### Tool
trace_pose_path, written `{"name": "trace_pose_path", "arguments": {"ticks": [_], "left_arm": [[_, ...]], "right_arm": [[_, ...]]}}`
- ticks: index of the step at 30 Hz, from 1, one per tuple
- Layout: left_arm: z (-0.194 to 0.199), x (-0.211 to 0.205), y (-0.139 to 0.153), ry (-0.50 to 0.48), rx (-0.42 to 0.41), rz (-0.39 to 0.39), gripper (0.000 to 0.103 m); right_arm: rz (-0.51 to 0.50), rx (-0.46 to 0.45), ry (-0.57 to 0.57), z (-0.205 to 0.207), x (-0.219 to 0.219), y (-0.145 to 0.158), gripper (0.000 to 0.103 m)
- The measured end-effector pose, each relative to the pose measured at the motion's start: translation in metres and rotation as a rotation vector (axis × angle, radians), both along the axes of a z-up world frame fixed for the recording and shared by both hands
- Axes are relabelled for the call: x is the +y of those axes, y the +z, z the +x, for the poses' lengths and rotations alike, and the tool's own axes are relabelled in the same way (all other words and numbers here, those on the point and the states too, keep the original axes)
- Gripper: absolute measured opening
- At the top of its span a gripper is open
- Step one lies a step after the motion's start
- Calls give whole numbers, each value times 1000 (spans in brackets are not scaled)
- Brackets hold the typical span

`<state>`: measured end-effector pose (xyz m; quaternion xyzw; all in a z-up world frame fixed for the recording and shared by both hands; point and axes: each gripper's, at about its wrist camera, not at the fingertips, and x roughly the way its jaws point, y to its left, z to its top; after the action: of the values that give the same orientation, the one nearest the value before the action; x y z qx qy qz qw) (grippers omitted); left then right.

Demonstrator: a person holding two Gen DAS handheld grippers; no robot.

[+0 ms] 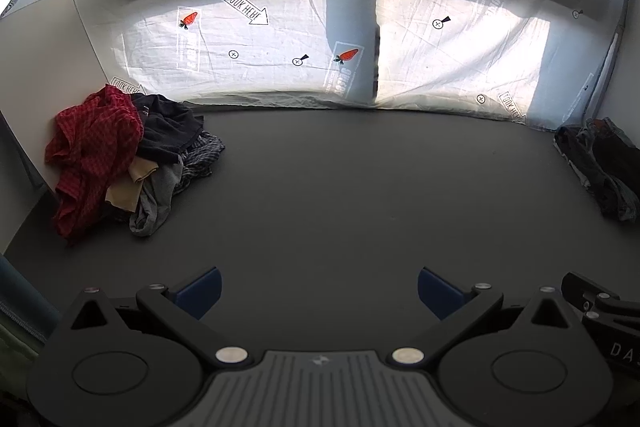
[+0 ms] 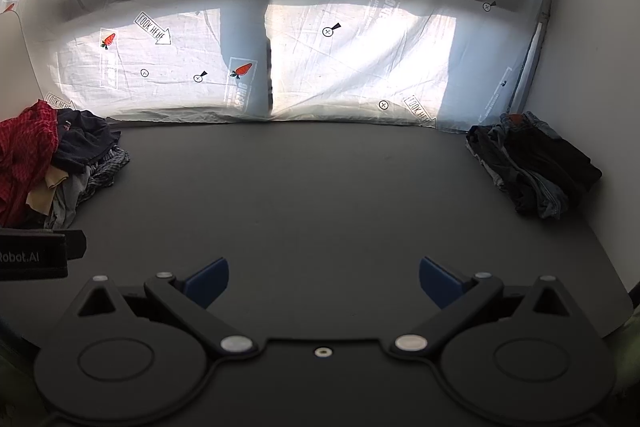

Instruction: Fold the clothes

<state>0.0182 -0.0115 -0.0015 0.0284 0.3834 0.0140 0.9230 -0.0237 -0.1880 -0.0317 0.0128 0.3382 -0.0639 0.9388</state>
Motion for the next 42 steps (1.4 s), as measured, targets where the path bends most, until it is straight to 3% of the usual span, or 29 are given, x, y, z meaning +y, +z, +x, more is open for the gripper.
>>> {"name": "trace_pose_path", "arguments": {"ticks": [14,17,23,28,33,38,42], "left_arm": [[-3,-26,-8,86,3,-27,103],[3,-33,-18,103,36,-31,103],[25,-20,-24,148,69,-121,103],[62,13,-37,222,89,-210,103],[123,61,-56,317,118,-279,103],[188,128,-77,435,150,-308,103],[240,195,-97,535,158,-364,103]], "right_arm": [[-9,-14,9,9,-50,-8,103],[6,4,-12,23,-64,-14,103],[74,-46,-45,60,-76,-15,103],[154,-56,-53,101,-66,-28,103],[168,11,-63,165,-33,-53,103],[170,48,-60,232,8,-73,103],[261,54,-21,289,45,-86,103]]}}
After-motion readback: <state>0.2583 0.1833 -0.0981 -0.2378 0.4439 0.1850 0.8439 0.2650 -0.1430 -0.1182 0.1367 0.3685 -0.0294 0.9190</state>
